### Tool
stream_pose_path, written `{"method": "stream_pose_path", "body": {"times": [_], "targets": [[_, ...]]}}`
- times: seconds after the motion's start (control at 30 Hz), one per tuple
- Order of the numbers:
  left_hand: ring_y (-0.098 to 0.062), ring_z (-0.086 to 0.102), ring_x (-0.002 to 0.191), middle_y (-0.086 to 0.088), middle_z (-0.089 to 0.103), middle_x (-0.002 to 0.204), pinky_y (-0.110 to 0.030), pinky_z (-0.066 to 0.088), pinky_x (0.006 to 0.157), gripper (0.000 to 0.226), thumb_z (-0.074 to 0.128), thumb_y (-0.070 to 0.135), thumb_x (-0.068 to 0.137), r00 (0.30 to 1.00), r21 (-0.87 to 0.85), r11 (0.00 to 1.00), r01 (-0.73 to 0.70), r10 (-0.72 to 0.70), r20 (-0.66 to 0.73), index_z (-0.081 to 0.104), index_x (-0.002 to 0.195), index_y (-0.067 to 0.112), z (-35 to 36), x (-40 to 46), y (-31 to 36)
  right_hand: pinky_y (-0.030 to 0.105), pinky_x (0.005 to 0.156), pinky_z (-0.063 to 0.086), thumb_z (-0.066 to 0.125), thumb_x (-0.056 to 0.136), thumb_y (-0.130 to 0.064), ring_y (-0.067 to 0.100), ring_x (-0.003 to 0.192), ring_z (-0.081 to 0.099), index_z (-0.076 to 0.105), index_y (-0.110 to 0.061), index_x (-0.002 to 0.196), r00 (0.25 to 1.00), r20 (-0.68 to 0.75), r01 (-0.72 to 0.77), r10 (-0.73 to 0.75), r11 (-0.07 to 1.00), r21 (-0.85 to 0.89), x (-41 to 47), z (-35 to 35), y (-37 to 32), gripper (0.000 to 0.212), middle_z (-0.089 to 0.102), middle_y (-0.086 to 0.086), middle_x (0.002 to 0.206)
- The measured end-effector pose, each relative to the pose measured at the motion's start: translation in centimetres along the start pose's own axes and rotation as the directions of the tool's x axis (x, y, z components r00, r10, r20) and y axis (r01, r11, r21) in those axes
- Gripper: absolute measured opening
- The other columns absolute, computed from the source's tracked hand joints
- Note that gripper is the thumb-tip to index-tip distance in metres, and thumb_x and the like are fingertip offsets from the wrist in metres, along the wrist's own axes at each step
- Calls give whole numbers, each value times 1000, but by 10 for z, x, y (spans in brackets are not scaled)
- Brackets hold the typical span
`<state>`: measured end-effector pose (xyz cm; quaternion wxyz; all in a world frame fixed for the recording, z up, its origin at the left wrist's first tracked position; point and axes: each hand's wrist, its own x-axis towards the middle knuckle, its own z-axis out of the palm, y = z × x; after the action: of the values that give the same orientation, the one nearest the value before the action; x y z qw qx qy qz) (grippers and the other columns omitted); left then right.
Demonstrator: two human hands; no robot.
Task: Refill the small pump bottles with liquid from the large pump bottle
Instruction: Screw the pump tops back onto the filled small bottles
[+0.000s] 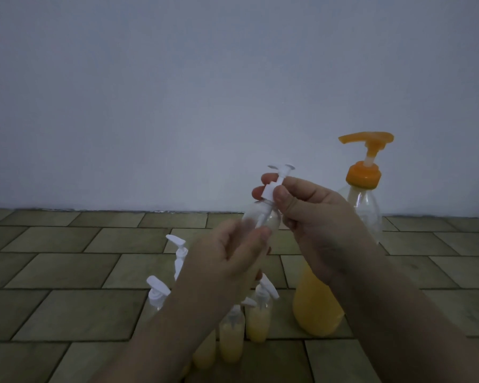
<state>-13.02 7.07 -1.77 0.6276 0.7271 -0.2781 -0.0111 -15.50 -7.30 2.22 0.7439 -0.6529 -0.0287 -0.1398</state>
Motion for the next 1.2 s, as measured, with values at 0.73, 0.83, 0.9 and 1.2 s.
{"method": "stream_pose_path", "body": {"times": [0.73, 0.83, 0.9, 1.2], "targets": [[-13, 61, 53, -1, 65, 65, -23, 53, 52, 44, 55, 55, 78, 993, -57, 995, 77, -71, 95, 61, 85, 12, -4, 8, 1, 20, 73, 54, 60, 69, -18, 11, 83, 69, 68, -9, 93, 998, 51, 28, -32, 997, 69, 5, 2, -3, 28, 73, 1, 81], [-11, 63, 62, -1, 65, 75, -21, 54, 57, 45, 49, 61, 81, 997, 0, 999, 39, -39, 74, 60, 89, 18, -8, 15, 2, 19, 75, 53, 58, 77, -13, 11, 88, 68, 67, -9, 99, 989, 101, 104, -106, 994, 30, 8, 6, -11, 24, 74, 0, 86], [-4, 61, 72, 9, 65, 84, -23, 54, 62, 44, 48, 65, 81, 995, 97, 995, -7, -3, 98, 59, 96, 26, -14, 20, 4, 17, 78, 52, 56, 84, -5, 10, 90, 68, 66, -11, 100, 978, 130, 175, -165, 982, -69, 10, 7, -18, 20, 74, -2, 89], [-1, 66, 93, 14, 70, 98, -19, 54, 81, 35, 56, 37, 70, 995, 8, 999, 51, -50, -86, 62, 103, 26, -53, 7, -1, 23, 74, 56, 70, 76, 1, 15, 86, 70, 68, -11, 96, 993, -23, 108, -114, 977, -184, 23, 6, 13, 23, 75, 3, 89]]}}
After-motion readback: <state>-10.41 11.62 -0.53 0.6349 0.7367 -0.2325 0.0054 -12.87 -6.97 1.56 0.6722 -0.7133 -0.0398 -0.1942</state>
